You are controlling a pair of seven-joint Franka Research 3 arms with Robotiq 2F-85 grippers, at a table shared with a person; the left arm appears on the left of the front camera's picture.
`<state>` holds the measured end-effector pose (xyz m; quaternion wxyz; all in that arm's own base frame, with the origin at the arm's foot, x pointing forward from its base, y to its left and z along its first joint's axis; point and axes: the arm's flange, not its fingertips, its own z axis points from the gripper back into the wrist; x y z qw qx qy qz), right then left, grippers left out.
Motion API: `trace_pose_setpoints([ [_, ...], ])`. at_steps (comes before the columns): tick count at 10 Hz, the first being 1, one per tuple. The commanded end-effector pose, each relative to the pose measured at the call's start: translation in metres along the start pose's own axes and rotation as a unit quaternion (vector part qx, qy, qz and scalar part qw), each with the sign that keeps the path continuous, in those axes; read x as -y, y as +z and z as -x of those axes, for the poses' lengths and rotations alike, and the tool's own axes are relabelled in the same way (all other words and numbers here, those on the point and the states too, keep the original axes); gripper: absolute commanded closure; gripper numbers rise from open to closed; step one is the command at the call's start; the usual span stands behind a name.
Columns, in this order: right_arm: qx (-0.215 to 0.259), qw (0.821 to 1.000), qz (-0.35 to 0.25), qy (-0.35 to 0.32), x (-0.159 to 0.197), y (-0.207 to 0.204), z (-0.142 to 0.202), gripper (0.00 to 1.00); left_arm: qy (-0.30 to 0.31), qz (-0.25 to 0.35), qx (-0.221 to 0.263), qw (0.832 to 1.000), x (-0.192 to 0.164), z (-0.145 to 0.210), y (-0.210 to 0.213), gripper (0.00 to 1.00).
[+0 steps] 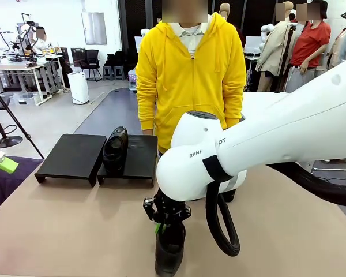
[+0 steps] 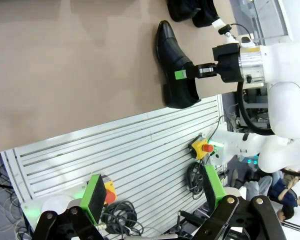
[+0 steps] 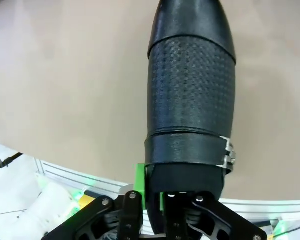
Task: Organize the shoes by placing them on the stand.
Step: Pick up one Shoe and place it in the middle of the table.
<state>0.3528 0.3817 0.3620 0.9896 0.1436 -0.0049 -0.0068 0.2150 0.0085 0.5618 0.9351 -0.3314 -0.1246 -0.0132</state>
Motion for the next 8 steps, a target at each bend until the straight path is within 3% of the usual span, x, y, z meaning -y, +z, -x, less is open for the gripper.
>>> trace_pose_setpoints([
  [1, 0.008, 1.0, -0.014, -0.022, -0.003, 0.015, -0.004, 0.0, -0.004, 0.009, -0.001, 1.0, 0.0, 0.0, 0.002, 0.0],
  [2, 0.0, 0.999, -0.035, -0.029, 0.004, 0.036, -0.007, 0.0, -0.004, 0.009, -0.001, 1.0, 0.0, 0.0, 0.002, 0.0],
  [4, -0.025, 0.993, -0.108, -0.04, 0.046, 0.128, -0.007, 0.0, -0.004, 0.009, -0.001, 1.0, 0.0, 0.0, 0.002, 0.0],
  [6, -0.053, 0.99, -0.12, -0.053, 0.127, 0.216, 0.001, 0.0, -0.004, 0.009, -0.001, 1.0, 0.0, 0.0, 0.002, 0.0],
  [8, -0.065, 0.986, -0.135, -0.072, 0.215, 0.266, 0.016, 0.0, -0.004, 0.009, -0.001, 1.0, 0.0, 0.0, 0.002, 0.0],
])
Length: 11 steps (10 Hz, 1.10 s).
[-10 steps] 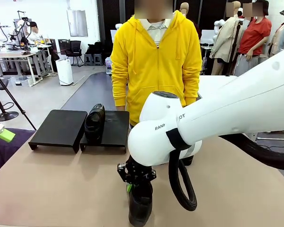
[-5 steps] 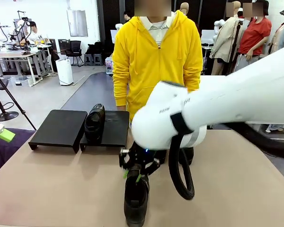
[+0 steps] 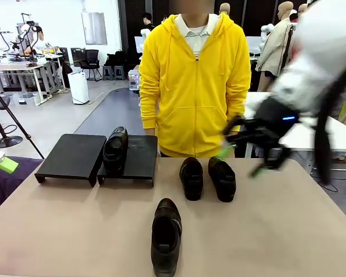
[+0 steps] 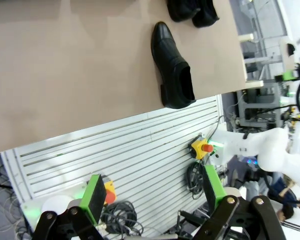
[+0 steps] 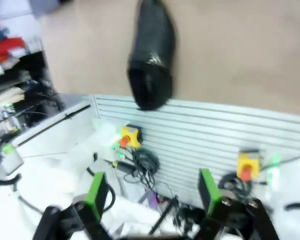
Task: Organize the shoes by placing them on the stand.
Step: Pick up one Shoe and place it in the middle of the table.
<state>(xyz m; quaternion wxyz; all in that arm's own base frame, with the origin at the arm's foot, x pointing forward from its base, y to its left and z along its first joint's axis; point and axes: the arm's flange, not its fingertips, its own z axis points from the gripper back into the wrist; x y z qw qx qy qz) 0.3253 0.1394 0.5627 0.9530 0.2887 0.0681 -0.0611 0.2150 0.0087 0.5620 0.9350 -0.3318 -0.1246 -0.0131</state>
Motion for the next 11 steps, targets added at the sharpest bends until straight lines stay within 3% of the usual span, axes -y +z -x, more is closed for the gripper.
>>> trace_pose_setpoints([
  [1, 0.017, 1.0, -0.006, -0.021, 0.068, 0.044, 0.002, 0.0, -0.005, 0.009, -0.001, 1.0, 0.0, 0.0, 0.002, 0.0],
  [3, 0.047, 0.997, -0.048, -0.032, 0.13, 0.079, 0.044, 0.0, -0.005, 0.009, -0.001, 1.0, 0.0, 0.0, 0.002, 0.0],
  [6, 0.093, 0.993, -0.07, -0.032, 0.198, 0.068, 0.09, 0.0, -0.005, 0.009, -0.001, 1.0, 0.0, 0.0, 0.002, 0.0],
  [7, 0.101, 0.992, -0.068, -0.035, 0.208, 0.063, 0.091, 0.0, -0.005, 0.009, -0.001, 1.0, 0.0, 0.0, 0.002, 0.0],
  [8, 0.077, 0.993, -0.071, -0.05, 0.182, 0.082, 0.077, 0.0, -0.005, 0.009, -0.001, 1.0, 0.0, 0.0, 0.002, 0.0],
  [11, 0.077, 0.993, -0.071, -0.05, 0.182, 0.082, 0.077, 0.0, -0.005, 0.009, -0.001, 1.0, 0.0, 0.0, 0.002, 0.0],
])
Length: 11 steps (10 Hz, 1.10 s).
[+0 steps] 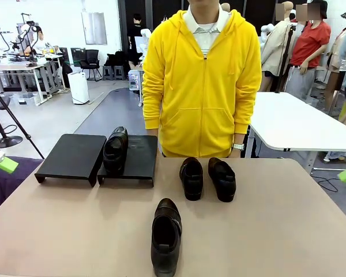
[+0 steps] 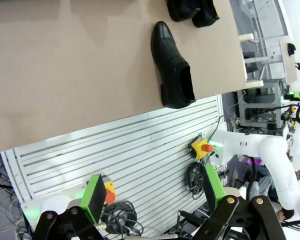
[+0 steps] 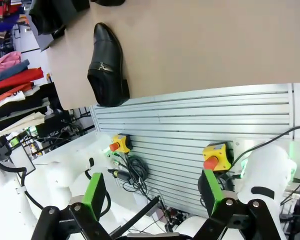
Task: Organize the shoes by placing them on the stand.
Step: Pick up one Shoe and place it in the middle of the table, then place the Shoe from the middle of the table onto the Shoes Stand.
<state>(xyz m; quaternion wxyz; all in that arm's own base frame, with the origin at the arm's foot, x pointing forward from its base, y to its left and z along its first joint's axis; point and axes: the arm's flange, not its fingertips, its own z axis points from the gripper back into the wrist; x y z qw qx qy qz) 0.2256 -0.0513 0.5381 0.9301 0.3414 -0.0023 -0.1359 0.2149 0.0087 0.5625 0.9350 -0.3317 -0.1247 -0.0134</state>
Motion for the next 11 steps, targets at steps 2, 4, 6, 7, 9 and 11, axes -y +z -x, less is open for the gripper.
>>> trace_pose_setpoints([
  [2, -0.007, 1.0, -0.004, -0.002, -0.005, 0.004, -0.003, 0.0, -0.004, 0.009, -0.001, 1.0, 0.0, 0.0, 0.002, 0.0],
  [4, -0.007, 1.0, -0.004, -0.002, -0.005, 0.004, -0.003, 0.0, -0.004, 0.009, -0.001, 1.0, 0.0, 0.0, 0.002, 0.0],
  [6, -0.007, 1.0, -0.004, -0.002, -0.005, 0.004, -0.003, 0.0, -0.004, 0.009, -0.001, 1.0, 0.0, 0.0, 0.002, 0.0],
  [7, -0.007, 1.0, -0.004, -0.002, -0.005, 0.004, -0.003, 0.0, 0.0, 0.0, 0.0, 1.0, 0.0, 0.0, 0.0, 0.0],
  [9, -0.007, 1.0, -0.004, -0.002, -0.005, 0.004, -0.003, 0.0, 0.004, -0.06, -0.044, 0.997, 0.085, -0.033, -0.086, 0.0],
  [11, -0.007, 1.0, -0.004, -0.002, -0.005, 0.004, -0.003, 0.0, 0.015, -0.113, -0.106, 0.988, 0.13, -0.035, -0.175, 0.0],
])
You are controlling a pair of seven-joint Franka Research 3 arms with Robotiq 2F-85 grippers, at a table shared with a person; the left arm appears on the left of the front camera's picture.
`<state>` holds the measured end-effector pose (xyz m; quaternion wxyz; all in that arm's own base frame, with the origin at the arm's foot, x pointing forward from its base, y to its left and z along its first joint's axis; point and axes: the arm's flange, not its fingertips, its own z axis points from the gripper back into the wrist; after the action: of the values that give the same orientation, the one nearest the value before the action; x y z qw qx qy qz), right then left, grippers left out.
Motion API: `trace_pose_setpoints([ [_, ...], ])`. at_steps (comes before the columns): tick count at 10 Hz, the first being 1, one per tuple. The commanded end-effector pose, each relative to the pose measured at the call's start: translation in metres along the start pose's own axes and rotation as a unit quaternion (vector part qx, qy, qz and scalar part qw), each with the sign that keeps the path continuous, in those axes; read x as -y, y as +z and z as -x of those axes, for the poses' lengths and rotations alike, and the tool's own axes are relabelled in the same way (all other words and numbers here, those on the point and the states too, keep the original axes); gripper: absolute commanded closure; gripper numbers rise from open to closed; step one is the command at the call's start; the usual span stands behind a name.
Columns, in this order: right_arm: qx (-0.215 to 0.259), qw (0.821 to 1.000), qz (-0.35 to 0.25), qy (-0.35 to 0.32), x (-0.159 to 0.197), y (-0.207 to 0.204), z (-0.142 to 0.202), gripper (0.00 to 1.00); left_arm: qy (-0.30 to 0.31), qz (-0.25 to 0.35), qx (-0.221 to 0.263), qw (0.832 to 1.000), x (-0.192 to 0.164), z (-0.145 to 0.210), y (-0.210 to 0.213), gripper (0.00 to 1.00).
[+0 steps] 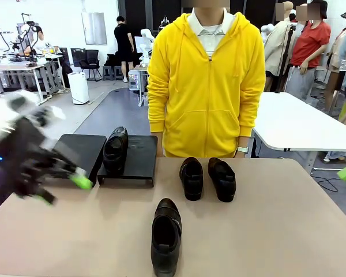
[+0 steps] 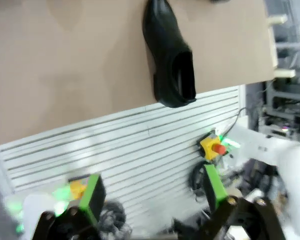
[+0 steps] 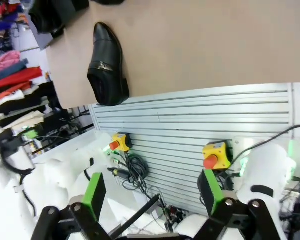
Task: Organize the shoes by placing them on the stand.
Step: Place the Shoe from the middle of the table onto the Shoes Stand.
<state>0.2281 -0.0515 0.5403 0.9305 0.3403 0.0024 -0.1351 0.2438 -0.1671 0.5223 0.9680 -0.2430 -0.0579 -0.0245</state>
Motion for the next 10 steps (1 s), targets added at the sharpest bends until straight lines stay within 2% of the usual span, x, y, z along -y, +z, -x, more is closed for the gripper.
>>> trace_pose_setpoints([
  [1, -0.002, 1.0, -0.006, -0.001, -0.003, 0.003, 0.0, 0.0, 0.005, -0.051, -0.047, 0.998, 0.051, -0.032, -0.057, 0.0],
  [2, -0.002, 1.0, -0.006, -0.001, -0.003, 0.003, 0.0, 0.0, 0.007, -0.075, -0.039, 0.996, 0.073, -0.032, -0.09, 0.0],
  [4, -0.002, 1.0, -0.006, -0.001, -0.003, 0.003, 0.0, 0.0, 0.017, -0.111, -0.004, 0.994, 0.096, -0.034, -0.135, 0.0],
  [5, -0.002, 1.0, -0.006, -0.001, -0.003, 0.003, 0.0, 0.0, 0.022, -0.12, 0.008, 0.992, 0.097, -0.04, -0.152, 0.0],
  [7, -0.002, 1.0, -0.006, -0.001, -0.003, 0.003, 0.0, 0.0, 0.045, -0.147, 0.067, 0.986, 0.089, -0.054, -0.183, 0.0],
  [10, -0.002, 1.0, -0.006, -0.001, -0.003, 0.003, 0.0, 0.0, 0.07, -0.166, 0.063, 0.982, 0.08, -0.067, -0.227, 0.0],
])
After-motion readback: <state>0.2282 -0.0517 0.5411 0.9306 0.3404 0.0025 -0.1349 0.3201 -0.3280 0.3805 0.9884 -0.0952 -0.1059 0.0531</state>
